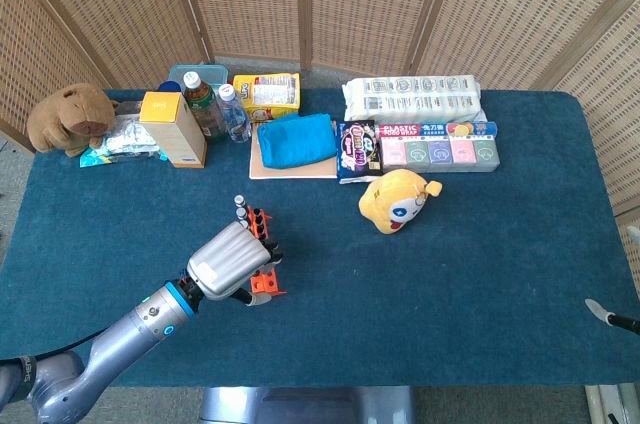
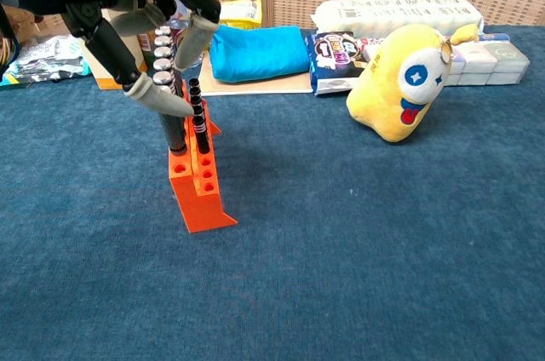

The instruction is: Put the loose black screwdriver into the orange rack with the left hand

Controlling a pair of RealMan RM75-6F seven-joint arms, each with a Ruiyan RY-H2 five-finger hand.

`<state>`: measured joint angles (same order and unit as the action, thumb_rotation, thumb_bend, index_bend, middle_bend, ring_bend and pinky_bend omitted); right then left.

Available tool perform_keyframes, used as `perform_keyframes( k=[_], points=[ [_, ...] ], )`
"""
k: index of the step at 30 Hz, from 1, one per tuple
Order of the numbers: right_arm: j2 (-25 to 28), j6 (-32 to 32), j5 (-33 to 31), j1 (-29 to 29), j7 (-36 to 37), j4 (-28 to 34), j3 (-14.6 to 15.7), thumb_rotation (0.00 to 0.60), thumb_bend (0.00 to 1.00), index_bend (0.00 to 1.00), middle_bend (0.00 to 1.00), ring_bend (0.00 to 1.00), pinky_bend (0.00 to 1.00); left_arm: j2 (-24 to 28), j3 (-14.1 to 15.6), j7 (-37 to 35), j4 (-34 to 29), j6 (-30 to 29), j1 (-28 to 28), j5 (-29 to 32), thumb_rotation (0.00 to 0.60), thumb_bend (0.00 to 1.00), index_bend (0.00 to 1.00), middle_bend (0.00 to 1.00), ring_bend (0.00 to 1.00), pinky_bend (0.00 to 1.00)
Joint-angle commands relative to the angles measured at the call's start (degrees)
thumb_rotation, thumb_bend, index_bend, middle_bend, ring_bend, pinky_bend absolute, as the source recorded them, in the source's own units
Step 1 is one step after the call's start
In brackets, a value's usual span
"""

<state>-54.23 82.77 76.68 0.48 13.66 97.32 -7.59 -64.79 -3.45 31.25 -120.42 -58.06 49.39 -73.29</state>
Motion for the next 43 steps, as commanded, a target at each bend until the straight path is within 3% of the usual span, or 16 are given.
perform_keyframes(
  k=[1,3,6,11,14,16,21,23,26,34,40,43],
  points=[
    [0.0,0.0,0.0,0.0,0.0,0.0,0.0,0.600,0.09,0.07,0.03,0.00,0.00,-0.1,-0.3,-0.8,0.6,-0.6,-0.5,-1.4,0.342,0.15,0.61,0.53,0.80,0.99],
    [0.0,0.0,0.0,0.0,0.1,0.0,0.0,0.600,0.09,0.07,0.03,0.00,0.00,-0.3,-0.5,-1.5,1.1,-1.6,-1.1,-2.7,0.336,0.15,0.60,0.51,0.78,0.98],
    [0.0,0.0,0.1,0.0,0.0,0.1,0.0,0.600,0.09,0.07,0.03,0.00,0.00,0.0,-0.6,-2.2,1.4,-2.8,-2.2,-3.6,0.335,0.16,0.51,0.42,0.66,0.90],
    [0.0,0.1,0.4,0.0,-0.2,0.2,0.1,0.600,0.09,0.07,0.03,0.00,0.00,2.5,-0.5,-2.3,-0.1,-3.4,-3.7,-1.7,0.374,0.16,0.20,0.18,0.32,0.54],
    [0.0,0.3,0.6,0.0,-0.3,0.3,0.2,0.600,0.09,0.07,0.03,0.00,0.00,4.3,-0.5,-2.4,-1.1,-4.3,-4.9,-1.2,0.387,0.16,0.04,0.09,0.19,0.41],
    [0.0,0.4,0.8,0.0,-0.4,0.5,0.2,0.600,0.09,0.07,0.03,0.00,0.00,5.6,-0.1,-2.9,-1.7,-5.4,-6.1,-1.8,0.396,0.15,0.00,0.04,0.14,0.36],
    [0.1,0.9,1.3,-0.2,-0.3,0.9,0.3,0.600,0.09,0.07,0.03,0.00,0.00,10.1,2.7,-2.6,-2.4,-9.9,-11.3,-4.8,0.449,0.10,0.00,0.00,0.06,0.25],
    [0.2,1.1,1.5,-0.2,-0.2,1.0,0.4,0.600,0.09,0.07,0.03,0.00,0.00,11.3,3.4,-3.4,-2.1,-11.2,-12.8,-6.3,0.524,0.08,0.00,0.00,0.04,0.21],
    [0.4,1.5,2.2,-0.4,0.1,1.3,0.5,0.600,0.09,0.07,0.03,0.00,0.00,13.6,4.9,-7.0,0.0,-15.1,-16.6,-10.7,0.579,0.06,0.00,0.00,0.03,0.19],
    [1.1,3.2,4.0,-1.1,0.6,2.5,0.9,0.600,0.09,0.07,0.03,0.00,0.00,17.6,10.0,-18.0,8.7,-28.1,-28.9,-19.6,0.600,0.04,0.00,0.00,0.02,0.18],
    [1.1,4.4,4.9,-1.5,0.0,2.9,1.1,0.600,0.09,0.07,0.03,0.00,0.00,13.7,13.1,-22.3,16.9,-38.5,-40.1,-20.9,0.600,0.04,0.00,0.00,0.00,0.17],
    [0.9,4.7,4.7,-1.6,-0.7,2.8,1.1,0.600,0.09,0.07,0.03,0.00,0.00,11.5,13.2,-23.0,19.6,-41.8,-43.6,-21.0,0.600,0.05,0.00,0.00,0.00,0.16]
  ],
)
